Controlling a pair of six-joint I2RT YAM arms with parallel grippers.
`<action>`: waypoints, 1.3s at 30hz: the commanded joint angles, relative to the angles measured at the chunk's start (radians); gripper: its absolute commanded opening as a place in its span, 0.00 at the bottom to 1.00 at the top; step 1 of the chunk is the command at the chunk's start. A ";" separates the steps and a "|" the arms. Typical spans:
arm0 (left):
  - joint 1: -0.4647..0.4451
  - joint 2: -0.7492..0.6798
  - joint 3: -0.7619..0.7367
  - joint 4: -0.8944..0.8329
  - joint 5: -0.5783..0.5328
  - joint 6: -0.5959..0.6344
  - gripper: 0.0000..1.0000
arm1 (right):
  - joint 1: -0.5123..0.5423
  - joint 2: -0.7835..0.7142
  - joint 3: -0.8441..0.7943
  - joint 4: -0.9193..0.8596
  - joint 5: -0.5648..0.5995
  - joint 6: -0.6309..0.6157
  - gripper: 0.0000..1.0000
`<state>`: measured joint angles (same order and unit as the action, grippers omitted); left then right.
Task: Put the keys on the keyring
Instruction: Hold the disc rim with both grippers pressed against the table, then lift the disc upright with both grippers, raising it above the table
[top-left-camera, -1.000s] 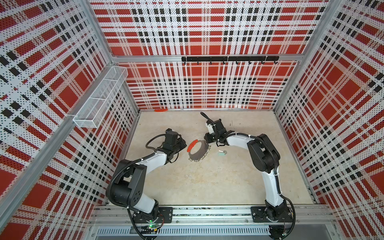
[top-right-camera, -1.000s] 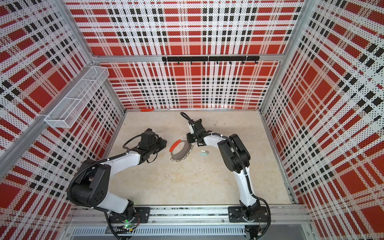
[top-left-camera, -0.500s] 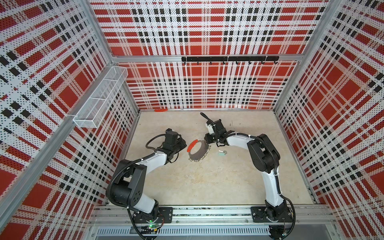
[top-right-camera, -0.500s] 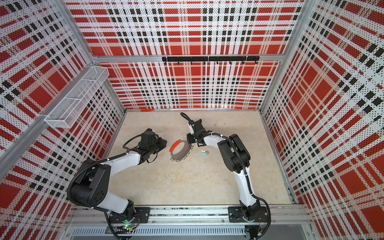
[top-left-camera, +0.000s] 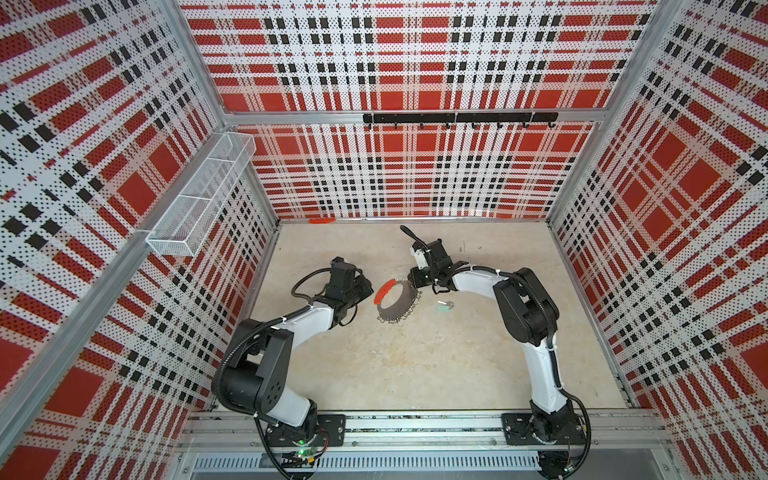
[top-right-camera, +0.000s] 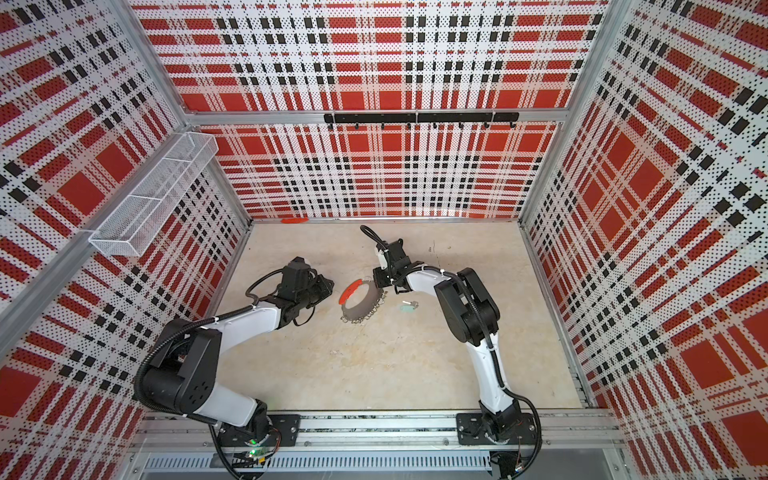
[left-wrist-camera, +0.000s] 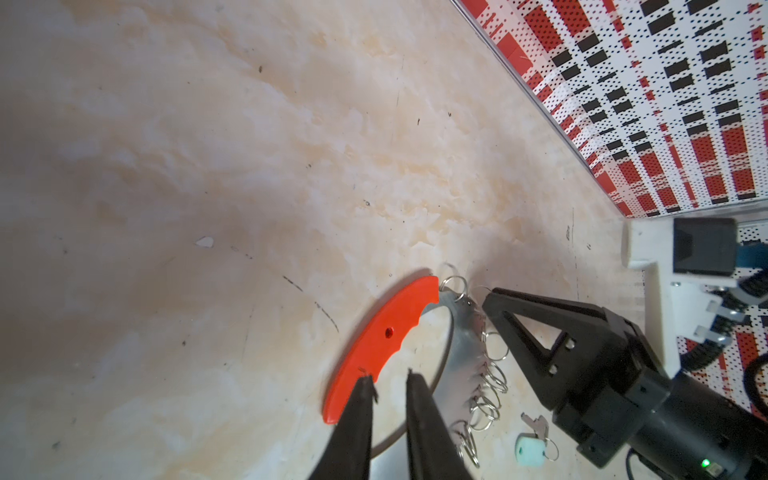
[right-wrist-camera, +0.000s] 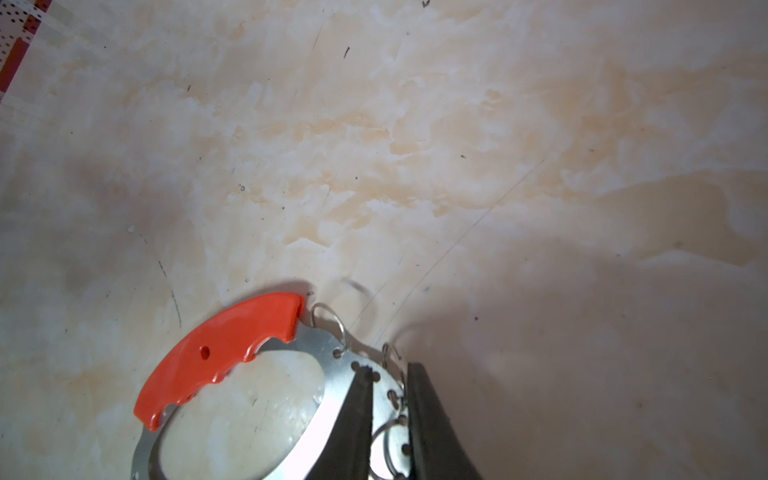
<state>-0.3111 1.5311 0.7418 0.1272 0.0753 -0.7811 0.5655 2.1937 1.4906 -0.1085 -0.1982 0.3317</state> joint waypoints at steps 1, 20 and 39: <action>0.000 0.001 0.007 0.026 0.009 0.011 0.20 | 0.002 0.017 0.022 -0.005 -0.003 -0.007 0.16; 0.138 0.103 0.445 0.202 0.102 0.024 0.21 | 0.003 -0.331 -0.024 0.181 -0.021 -0.104 0.00; 0.075 0.173 0.697 -0.006 0.293 0.192 0.41 | -0.168 -0.482 -0.259 0.847 -0.367 0.214 0.00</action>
<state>-0.2070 1.7008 1.4460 0.1513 0.3168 -0.6491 0.4126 1.7149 1.2442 0.5385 -0.4393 0.4355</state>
